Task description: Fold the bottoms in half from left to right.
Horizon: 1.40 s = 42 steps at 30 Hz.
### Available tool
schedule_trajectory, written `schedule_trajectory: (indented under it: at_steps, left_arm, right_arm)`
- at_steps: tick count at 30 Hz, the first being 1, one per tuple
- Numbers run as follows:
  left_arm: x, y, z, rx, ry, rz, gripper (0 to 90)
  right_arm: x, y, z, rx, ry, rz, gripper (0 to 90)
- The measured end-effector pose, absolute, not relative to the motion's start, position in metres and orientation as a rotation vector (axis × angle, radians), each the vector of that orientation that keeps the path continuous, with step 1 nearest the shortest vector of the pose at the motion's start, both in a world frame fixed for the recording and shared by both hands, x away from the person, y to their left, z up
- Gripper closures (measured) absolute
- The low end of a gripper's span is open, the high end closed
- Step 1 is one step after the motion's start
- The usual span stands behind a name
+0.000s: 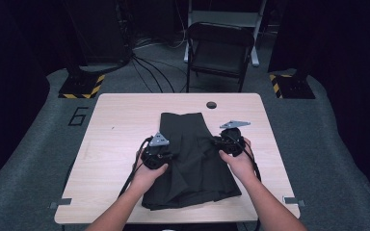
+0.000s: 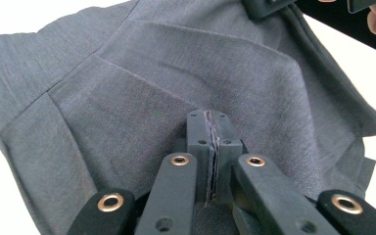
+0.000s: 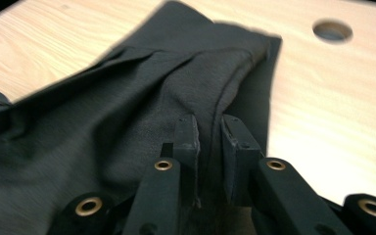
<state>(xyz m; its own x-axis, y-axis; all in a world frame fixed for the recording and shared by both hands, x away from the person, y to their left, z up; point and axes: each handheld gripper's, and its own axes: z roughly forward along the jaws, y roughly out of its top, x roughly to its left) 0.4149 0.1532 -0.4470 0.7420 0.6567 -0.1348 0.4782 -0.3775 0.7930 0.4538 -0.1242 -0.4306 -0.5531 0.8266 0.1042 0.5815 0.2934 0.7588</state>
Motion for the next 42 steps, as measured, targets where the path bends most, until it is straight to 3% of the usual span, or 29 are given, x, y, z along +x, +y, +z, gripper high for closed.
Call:
schedule_trajectory:
  at_steps: [8, 17, 22, 31, 42]
  left_arm:
    - [0.418, 0.149, -0.471, 2.066, 0.887, 0.224, 85.9]
    - [0.412, 0.167, -0.460, 2.026, 0.906, 0.240, 58.5]
    - [0.408, 0.191, -0.456, 2.000, 0.955, 0.280, 49.3]
    - [0.408, 0.229, -0.468, 1.998, 1.065, 0.298, 42.2]
    - [0.412, 0.219, -0.491, 1.998, 1.086, 0.245, 39.7]
  right_arm:
    - [0.456, -0.138, -0.463, 1.366, 2.274, 1.088, 76.7]
    - [0.449, -0.139, -0.475, 1.357, 2.291, 1.073, 63.5]
    - [0.439, -0.139, -0.466, 1.308, 2.262, 1.083, 56.2]
    - [0.416, -0.143, -0.460, 1.234, 2.274, 1.049, 50.6]
    - [0.387, -0.141, -0.482, 1.228, 2.320, 0.979, 47.6]
